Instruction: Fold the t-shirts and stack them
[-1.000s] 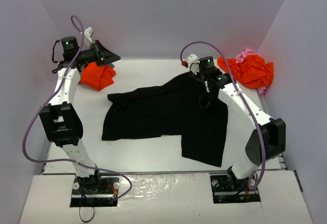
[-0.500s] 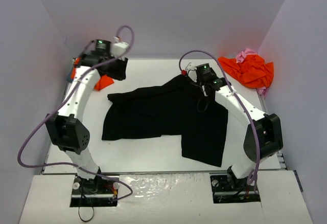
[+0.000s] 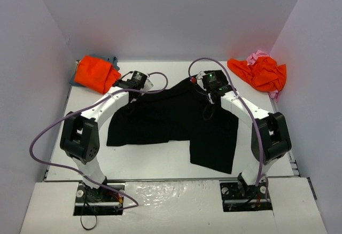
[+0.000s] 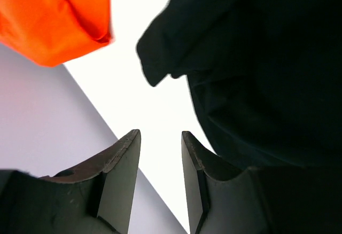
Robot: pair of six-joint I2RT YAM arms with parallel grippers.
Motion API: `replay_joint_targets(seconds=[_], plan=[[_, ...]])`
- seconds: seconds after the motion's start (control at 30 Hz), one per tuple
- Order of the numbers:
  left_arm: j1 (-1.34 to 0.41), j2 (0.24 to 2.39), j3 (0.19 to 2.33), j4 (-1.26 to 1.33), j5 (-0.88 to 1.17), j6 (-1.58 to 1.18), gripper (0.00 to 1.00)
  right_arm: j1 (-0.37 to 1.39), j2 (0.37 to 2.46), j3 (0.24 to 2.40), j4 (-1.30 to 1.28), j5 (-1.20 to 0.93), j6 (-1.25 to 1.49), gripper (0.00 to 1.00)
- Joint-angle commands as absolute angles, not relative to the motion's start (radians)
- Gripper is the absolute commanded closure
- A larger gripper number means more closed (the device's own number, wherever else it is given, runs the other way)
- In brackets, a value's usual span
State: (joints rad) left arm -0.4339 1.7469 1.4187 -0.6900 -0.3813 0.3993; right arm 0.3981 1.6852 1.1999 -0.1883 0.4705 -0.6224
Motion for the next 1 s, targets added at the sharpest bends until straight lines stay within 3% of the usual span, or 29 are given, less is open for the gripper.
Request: replay_joint_targets(seconds=[0.0,0.57,0.63,0.7,0.87,0.97], plan=[[-0.420,1.767,1.470,-0.592,-0.518,0.466,0.67,0.391,1.635,1.200,-0.146,0.506,-0.587,0.52],[-0.288,1.956,1.525,-0.527,-0.440,0.543,0.74,0.398,1.634,1.219,-0.150,0.524,-0.578,0.52],[-0.283,1.982,1.549,-0.530,-0.451,0.546,0.81,0.404,1.638,1.224,-0.153,0.527,-0.578,0.52],[-0.276,2.007,1.568,-0.531,-0.450,0.549,0.99,0.411,1.635,1.226,-0.156,0.532,-0.577,0.52],[-0.270,2.055,1.644,-0.559,-0.439,0.546,1.00,0.429,1.614,1.221,-0.166,0.501,-0.578,0.55],[-0.270,2.073,1.675,-0.572,-0.431,0.546,1.00,0.466,1.574,1.211,-0.206,0.371,-0.575,0.58]])
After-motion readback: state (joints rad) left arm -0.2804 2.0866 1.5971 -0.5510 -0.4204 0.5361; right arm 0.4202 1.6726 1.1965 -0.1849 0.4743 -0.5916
